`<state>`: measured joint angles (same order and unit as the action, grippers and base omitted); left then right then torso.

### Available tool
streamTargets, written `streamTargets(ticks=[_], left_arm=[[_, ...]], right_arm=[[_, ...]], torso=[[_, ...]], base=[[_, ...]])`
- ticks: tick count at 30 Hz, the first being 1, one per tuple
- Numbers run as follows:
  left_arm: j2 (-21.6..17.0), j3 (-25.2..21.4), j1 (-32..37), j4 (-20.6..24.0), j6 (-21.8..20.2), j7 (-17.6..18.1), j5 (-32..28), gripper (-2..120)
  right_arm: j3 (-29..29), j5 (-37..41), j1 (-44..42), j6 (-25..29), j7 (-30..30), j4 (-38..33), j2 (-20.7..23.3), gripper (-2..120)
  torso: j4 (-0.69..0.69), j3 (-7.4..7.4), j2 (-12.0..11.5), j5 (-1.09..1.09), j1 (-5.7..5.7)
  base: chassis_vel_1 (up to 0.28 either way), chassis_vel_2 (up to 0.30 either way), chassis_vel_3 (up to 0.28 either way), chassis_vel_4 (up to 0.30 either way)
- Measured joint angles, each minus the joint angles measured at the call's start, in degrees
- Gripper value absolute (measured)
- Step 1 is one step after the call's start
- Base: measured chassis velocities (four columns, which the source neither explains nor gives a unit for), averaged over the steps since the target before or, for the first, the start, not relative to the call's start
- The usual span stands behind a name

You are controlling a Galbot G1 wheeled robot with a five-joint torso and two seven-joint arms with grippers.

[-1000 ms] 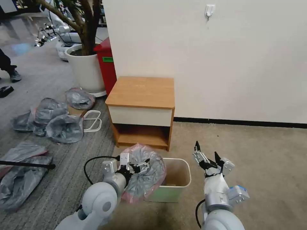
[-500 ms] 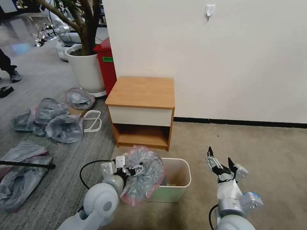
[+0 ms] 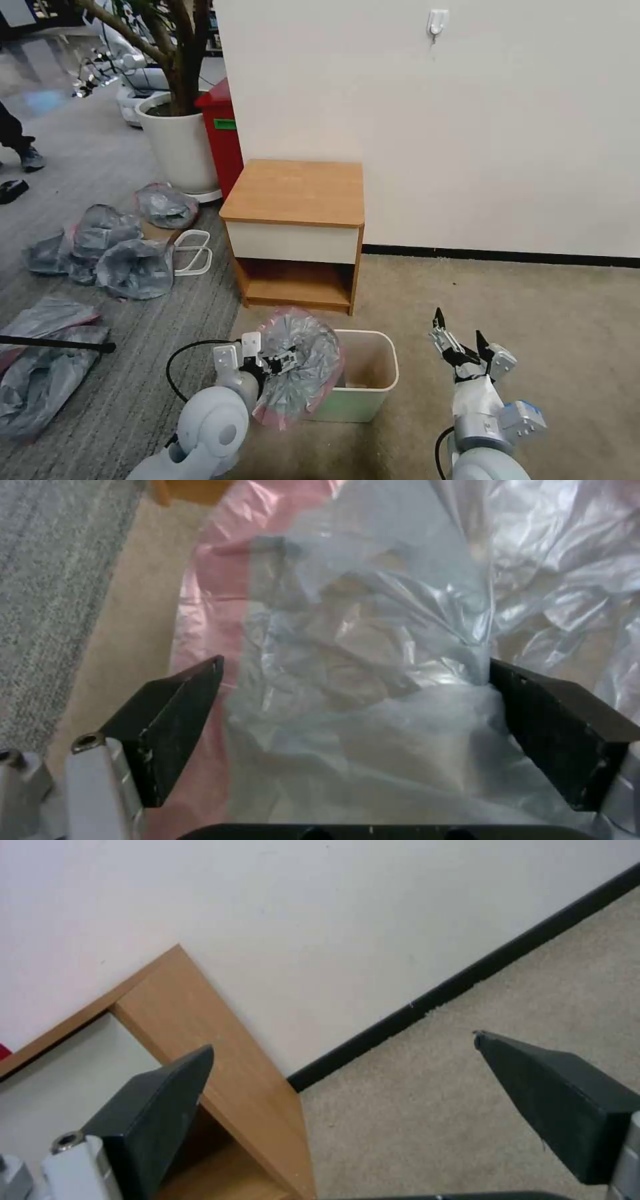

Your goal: Pick up the garbage bag from the table and place it over the trash can.

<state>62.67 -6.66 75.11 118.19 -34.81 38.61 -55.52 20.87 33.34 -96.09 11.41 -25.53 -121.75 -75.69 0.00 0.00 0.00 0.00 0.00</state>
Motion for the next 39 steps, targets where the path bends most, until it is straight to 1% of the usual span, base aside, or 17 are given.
streamTargets(ticks=[7, 10, 11, 13, 17, 18, 19, 23, 24, 27, 30, 32, 34, 36, 37, 38, 39], left_arm=[[1.30, 1.10, -0.89, -1.52, -0.77, -1.23, -0.08, 91], [1.64, 0.98, -1.31, -1.72, -0.52, -2.91, -0.10, 75], [1.64, 0.98, -1.31, -1.72, -0.52, -2.91, -0.10, 75], [1.51, 0.79, -1.71, -1.72, -0.89, -3.88, -0.24, 66], [1.48, 0.66, -1.93, -1.72, -1.39, -4.35, -0.32, 52], [1.50, 0.62, -1.92, -1.72, -1.68, -4.44, -0.33, 45], [1.50, 0.62, -1.92, -1.72, -1.68, -4.44, -0.33, 45], [1.82, -0.78, -1.14, -1.37, -5.07, -5.98, -0.65, 28], [1.82, -0.78, -1.14, -1.37, -5.07, -5.98, -0.65, 28], [2.09, -1.13, -0.88, -1.38, -5.61, -6.71, 0.02, 13], [2.21, -1.29, -0.89, -1.45, -5.31, -6.92, 0.50, 6], [2.23, -1.37, -0.75, -1.45, -4.39, -7.21, 1.27, 3], [2.28, -1.30, -0.09, -1.32, -1.25, -8.81, 3.74, 3], [2.31, -0.97, 0.96, -1.75, 5.78, -12.68, 8.98, 3], [2.31, -0.97, 0.96, -1.75, 5.78, -12.68, 8.98, 3], [2.31, -0.96, 1.45, -2.02, 8.64, -14.54, 11.29, 3], [2.23, -1.21, 2.18, -2.11, 12.74, -17.25, 13.52, 3]], right_arm=[[0.60, -0.02, -0.31, 0.15, 0.02, -0.41, 0.15, 100], [1.03, -0.02, -0.55, 0.42, 0.02, -0.48, 0.21, 100], [1.03, -0.02, -0.55, 0.42, 0.02, -0.48, 0.21, 100], [1.11, -0.07, -0.75, 0.64, 0.02, -0.47, 0.18, 100], [1.12, -0.21, -1.07, 0.99, 0.02, -0.55, -0.03, 100], [1.12, -0.28, -1.19, 1.12, 0.02, -0.62, -0.07, 100], [1.12, -0.28, -1.19, 1.12, 0.02, -0.62, -0.07, 100], [1.27, -0.42, -1.57, 1.37, 0.02, -1.26, -0.04, 100], [1.27, -0.42, -1.57, 1.37, 0.02, -1.26, -0.04, 100], [1.30, -0.52, -1.82, 1.38, 0.02, -1.83, 0.03, 100], [1.08, -0.84, -1.95, 1.38, 0.02, -2.06, 0.05, 100], [0.87, -1.15, -2.02, 1.38, 0.03, -2.26, 0.05, 100], [0.51, -1.58, -2.15, 1.35, 0.81, -2.87, 0.09, 100], [-0.35, -2.66, -2.38, 0.83, 2.75, -4.11, 0.22, 100], [-0.35, -2.66, -2.38, 0.83, 2.75, -4.11, 0.22, 100], [-0.86, -3.53, -2.61, -0.57, 3.56, -4.98, 0.42, 100], [-1.46, -4.07, -3.43, -4.31, 6.41, -6.71, 1.02, 100]], torso=[[0.00, 0.00, 0.00, 0.00, 0.00], [0.00, 0.00, 0.00, 0.00, 0.00], [0.00, 0.00, 0.00, 0.00, 0.00], [0.00, 0.00, 0.00, 0.00, 0.00], [0.00, 0.00, 0.00, 0.00, 0.00], [0.00, 0.00, 0.00, 0.00, 0.00], [0.00, 0.00, 0.00, 0.00, 0.00], [0.00, 0.00, 0.00, 0.00, 0.00], [0.00, 0.00, 0.00, 0.00, 0.00], [0.00, 0.00, 0.00, 0.00, 0.00], [0.00, 0.00, 0.00, 0.00, 0.00], [0.00, 0.00, 0.00, 0.00, 0.00], [0.00, 0.00, 0.00, 0.00, 0.00], [0.00, 0.00, 0.00, 0.00, 0.00], [0.00, 0.00, 0.00, 0.00, 0.00], [0.01, 0.00, 0.00, 0.00, 0.00], [0.00, 0.00, 0.00, -0.01, 0.00]], base=[[0.000, 0.000, 0.000, 0.000], [0.000, 0.000, 0.000, 0.000], [0.000, 0.000, 0.000, 0.000], [0.000, 0.000, 0.000, 0.000], [0.000, 0.000, 0.000, 0.000], [0.000, 0.000, 0.000, 0.000], [0.000, 0.000, 0.000, 0.000], [0.000, 0.000, 0.000, 0.000], [0.000, 0.000, 0.000, 0.000], [0.000, 0.000, 0.000, 0.000], [0.000, 0.000, 0.000, 0.000], [0.000, 0.000, 0.000, 0.000], [0.000, 0.000, 0.000, 0.000], [0.000, 0.000, 0.000, 0.000], [0.000, 0.000, 0.000, 0.000], [0.000, 0.000, 0.000, 0.000], [0.000, 0.000, 0.000, 0.000]])
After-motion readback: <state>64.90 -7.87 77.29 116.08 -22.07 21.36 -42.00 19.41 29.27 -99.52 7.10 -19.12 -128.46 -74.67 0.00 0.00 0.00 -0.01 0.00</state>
